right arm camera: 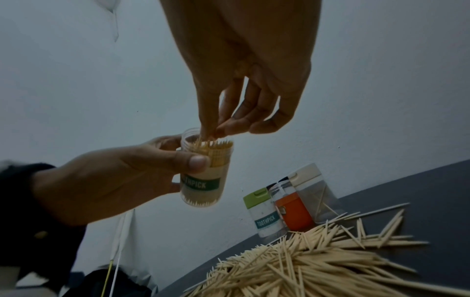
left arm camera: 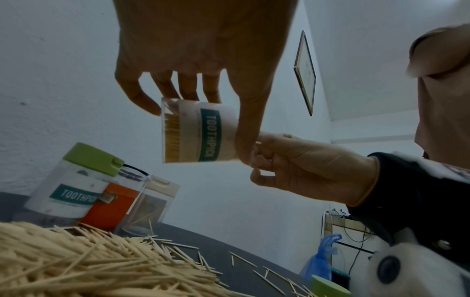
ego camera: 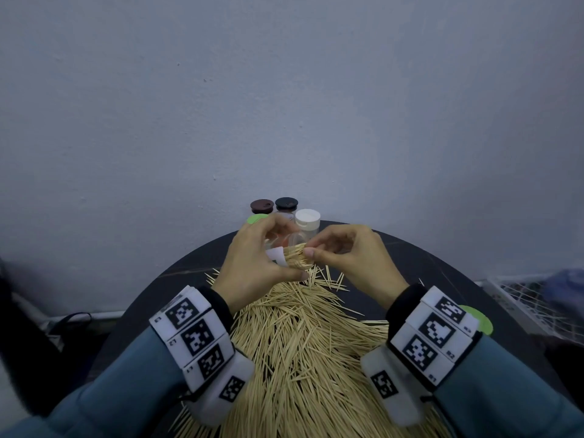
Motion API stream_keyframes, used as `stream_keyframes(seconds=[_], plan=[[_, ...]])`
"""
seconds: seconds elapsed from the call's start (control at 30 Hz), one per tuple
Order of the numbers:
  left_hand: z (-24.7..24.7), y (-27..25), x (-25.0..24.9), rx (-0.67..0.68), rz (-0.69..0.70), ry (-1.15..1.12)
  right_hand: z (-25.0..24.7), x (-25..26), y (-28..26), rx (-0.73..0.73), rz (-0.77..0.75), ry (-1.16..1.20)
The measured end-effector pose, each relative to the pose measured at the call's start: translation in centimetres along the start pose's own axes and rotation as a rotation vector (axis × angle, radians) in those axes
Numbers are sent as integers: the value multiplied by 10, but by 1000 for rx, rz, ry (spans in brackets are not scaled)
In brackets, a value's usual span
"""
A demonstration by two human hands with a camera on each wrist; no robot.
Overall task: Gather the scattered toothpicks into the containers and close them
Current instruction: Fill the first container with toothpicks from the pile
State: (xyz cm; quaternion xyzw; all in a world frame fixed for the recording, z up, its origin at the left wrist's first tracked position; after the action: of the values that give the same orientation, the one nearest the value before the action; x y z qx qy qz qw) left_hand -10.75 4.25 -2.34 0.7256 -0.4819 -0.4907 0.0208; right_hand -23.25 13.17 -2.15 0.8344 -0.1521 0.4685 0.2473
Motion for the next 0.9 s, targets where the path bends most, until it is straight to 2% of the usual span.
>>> stream_keyframes(seconds=[0.13, 0.2, 0.4, 0.47, 0.53, 0.7, 0.9], plan=[[-1, 1, 1, -2, -32, -28, -5, -7, 4, 1, 69, 43], [-2, 3, 4, -9, -64, -64, -7, -13, 8, 43, 124, -23], [-8, 6, 14, -28, -149, -89, 11, -39, 21, 427, 296, -697], [-9, 6, 15, -27, -157, -84, 23, -48, 23, 561, 340, -847], [-9, 7, 15, -26, -159, -81, 36, -56, 25, 630, 376, -917], [-11, 8, 13, -13, -155, -97, 60, -62, 26, 630, 369, -992], [-13, 10, 11, -10, -153, -113, 60, -56, 20, 562, 369, -1109]])
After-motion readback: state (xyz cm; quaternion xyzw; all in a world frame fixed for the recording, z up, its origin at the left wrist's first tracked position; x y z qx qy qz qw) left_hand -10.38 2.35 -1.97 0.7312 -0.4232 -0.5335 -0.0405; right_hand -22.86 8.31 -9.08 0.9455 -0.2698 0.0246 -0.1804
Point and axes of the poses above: each hand's wrist, its own y-axis towards the middle knuckle, its own z-axis out of the palm, x = y × z, the point moved 6 cm from there along y, towards the middle knuckle, and after that the axes turned 7 degrees about z, right-handed, at the moved point
